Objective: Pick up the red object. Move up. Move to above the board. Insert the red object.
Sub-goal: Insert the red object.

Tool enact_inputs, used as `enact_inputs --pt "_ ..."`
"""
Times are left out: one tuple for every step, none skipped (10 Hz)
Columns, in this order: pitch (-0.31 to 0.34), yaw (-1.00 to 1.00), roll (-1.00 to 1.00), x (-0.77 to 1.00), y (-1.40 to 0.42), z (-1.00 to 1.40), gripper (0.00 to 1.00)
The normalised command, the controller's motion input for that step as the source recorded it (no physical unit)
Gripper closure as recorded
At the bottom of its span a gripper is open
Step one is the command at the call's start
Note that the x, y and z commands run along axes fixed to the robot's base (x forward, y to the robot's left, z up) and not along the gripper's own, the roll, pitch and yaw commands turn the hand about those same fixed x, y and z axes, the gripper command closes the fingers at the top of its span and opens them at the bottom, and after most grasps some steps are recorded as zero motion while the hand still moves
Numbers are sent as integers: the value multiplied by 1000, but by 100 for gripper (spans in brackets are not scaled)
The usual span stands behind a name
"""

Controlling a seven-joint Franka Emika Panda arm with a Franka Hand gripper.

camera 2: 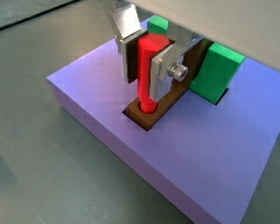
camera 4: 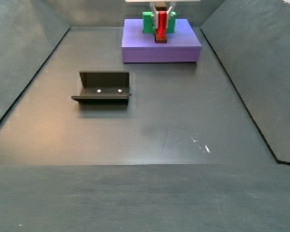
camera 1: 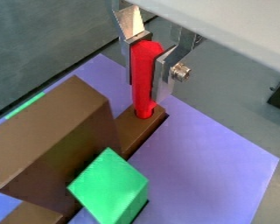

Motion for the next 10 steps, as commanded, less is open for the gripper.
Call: enact_inputs --pt "37 149 84 260 274 -129 100" --pt "123 140 56 220 271 0 100" --pt "93 114 144 86 3 -123 100" --pt "0 40 154 0 -103 -380 100" --pt "-4 89 184 -163 -254 -443 100" --pt "0 154 204 -180 -329 -303 100" --pt "0 120 97 -83 -229 -203 100" --pt "0 0 0 0 -26 0 100" --pt "0 0 7 0 0 0 100" --pt "0 0 43 0 17 0 100"
